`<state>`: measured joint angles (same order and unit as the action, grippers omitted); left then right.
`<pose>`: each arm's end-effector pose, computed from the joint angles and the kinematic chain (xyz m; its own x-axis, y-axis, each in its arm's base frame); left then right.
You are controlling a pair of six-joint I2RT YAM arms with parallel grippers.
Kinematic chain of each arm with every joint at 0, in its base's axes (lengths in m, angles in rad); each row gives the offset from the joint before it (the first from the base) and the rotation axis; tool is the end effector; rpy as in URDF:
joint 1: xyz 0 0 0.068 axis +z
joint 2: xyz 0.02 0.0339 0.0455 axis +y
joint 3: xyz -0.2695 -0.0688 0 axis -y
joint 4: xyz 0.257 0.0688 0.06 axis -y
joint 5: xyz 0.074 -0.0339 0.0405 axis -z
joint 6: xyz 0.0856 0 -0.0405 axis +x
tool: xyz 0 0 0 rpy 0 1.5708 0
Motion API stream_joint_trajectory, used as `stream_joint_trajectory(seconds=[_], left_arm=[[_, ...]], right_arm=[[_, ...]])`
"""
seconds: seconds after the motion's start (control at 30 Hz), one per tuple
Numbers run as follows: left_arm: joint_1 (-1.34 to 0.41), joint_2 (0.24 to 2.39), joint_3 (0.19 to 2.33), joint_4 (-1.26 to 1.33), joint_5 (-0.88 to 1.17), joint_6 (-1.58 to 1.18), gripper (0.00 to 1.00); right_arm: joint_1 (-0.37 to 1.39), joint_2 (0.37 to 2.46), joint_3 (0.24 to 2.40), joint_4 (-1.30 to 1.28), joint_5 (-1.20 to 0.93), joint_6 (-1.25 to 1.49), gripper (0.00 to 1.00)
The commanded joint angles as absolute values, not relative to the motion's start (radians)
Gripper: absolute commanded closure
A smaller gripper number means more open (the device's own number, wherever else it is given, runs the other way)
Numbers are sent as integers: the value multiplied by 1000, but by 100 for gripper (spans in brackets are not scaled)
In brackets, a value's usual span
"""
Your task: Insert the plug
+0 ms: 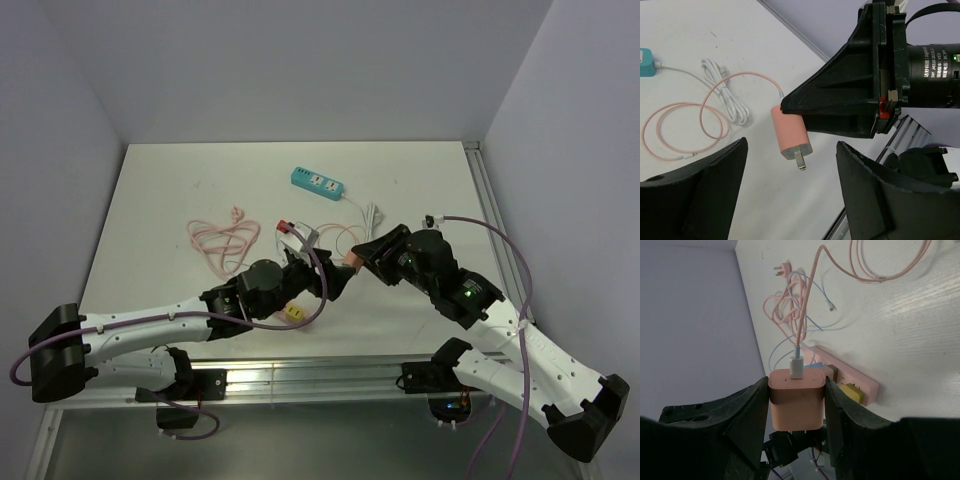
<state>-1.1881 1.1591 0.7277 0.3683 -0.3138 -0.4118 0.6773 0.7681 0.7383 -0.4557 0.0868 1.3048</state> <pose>0.1462 -0.2924 0.2977 -0.3287 -0.2029 -0.9224 0.6938 0.6108 -0.3816 0.1805 0.1357 0.2787 -0.6403 0.7185 -0.2715 0.2024 0.4989 0.8427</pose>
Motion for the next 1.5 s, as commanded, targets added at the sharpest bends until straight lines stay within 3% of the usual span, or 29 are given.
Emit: stream_joint_trajectory(seconds=[0.0,0.27,0.4,0.73,0.87,0.9,0.97,1.03,1.23,1.33,1.47], left_arm=[[-1195,1175,775,383,-348,-428,24],[-1195,1223,793,388,-321,-443,31],[-1195,1224,784,394,-321,-449,41],[-1193,1262,795,380,-322,-452,55],[-1193,1262,790,387,-313,-457,71],[-1193,1261,792,385,-313,-456,80],[-1193,1256,792,377,-321,-453,100],[-1192,1236,781,373,-321,-446,100],[-1184,1112,695,381,-288,-407,100],[-1183,1034,658,359,-261,-365,100],[-1183,939,611,368,-157,-273,100]], right_arm=[[686,755,744,-403,114,1313,100],[690,741,736,-397,114,1318,100],[692,739,733,-387,106,1315,100],[701,753,732,-382,80,1299,100],[704,747,730,-380,74,1286,100],[704,746,732,-379,68,1279,100],[706,746,733,-365,51,1241,90],[704,747,738,-364,32,1214,80],[704,750,765,-403,-41,1062,7],[703,767,811,-448,-106,939,2],[703,818,893,-553,-207,804,5]])
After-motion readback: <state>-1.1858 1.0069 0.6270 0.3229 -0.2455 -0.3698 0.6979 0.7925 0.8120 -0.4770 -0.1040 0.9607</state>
